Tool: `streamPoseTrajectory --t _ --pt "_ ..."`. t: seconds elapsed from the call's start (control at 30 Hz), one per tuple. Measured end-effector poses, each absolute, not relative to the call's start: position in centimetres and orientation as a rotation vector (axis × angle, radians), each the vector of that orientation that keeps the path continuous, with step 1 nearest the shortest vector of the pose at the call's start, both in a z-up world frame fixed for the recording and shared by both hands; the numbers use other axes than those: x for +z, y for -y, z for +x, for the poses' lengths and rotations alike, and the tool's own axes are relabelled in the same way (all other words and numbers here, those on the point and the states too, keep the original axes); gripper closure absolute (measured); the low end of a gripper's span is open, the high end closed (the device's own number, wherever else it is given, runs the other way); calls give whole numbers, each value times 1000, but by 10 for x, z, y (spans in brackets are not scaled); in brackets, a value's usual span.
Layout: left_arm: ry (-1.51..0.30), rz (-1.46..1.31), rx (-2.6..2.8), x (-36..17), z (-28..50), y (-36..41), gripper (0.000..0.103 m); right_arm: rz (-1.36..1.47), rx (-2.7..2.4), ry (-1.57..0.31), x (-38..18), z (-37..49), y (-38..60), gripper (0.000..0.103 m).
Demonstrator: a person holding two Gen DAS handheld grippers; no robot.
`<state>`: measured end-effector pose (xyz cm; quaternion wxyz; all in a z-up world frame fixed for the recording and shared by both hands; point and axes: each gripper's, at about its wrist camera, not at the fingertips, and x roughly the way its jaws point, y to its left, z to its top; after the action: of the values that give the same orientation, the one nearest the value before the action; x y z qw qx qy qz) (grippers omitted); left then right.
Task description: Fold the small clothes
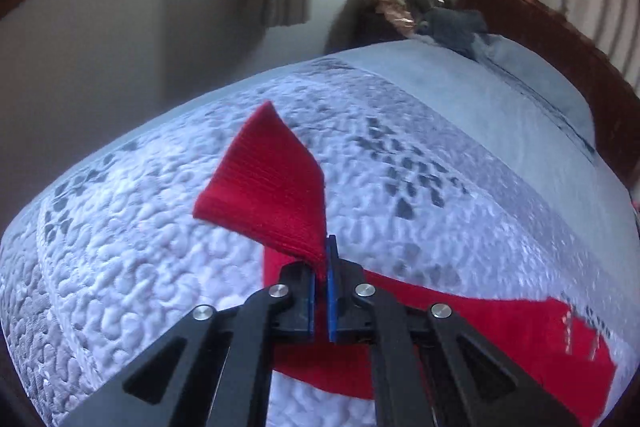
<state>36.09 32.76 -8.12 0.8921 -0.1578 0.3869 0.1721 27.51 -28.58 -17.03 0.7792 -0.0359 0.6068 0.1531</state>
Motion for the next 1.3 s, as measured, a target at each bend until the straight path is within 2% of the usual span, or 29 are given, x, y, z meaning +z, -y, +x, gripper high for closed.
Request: streamPoseTrajectory --t 0.3,0.57,0.7,0.77,0.8,0.93,1.2,1.3 --pt "-849 -143 14 -82 386 -133 99 -20 317 -1300 -164 260 310 73" --pt "-845 -129 -201 -98 370 -16 99 21 278 -1302 -168 248 336 72" --pt "-984 -53 -296 -126 372 34 97 36 276 -1307 -171 245 338 70" --pt "-1043 -59 -357 -135 369 41 88 34 281 -1305 -171 245 338 68" --pt "-1068 -90 -407 -136 365 39 75 32 287 -1305 -171 245 337 68" --pt "-1033 -195 -486 -124 351 13 60 28 291 -1307 -173 248 334 68" --pt "-1043 -201 -266 -119 365 -21 59 107 351 -1332 -177 267 313 66" --pt "-1113 -118 -98 -133 370 -35 59 91 383 -1353 -175 287 288 66"
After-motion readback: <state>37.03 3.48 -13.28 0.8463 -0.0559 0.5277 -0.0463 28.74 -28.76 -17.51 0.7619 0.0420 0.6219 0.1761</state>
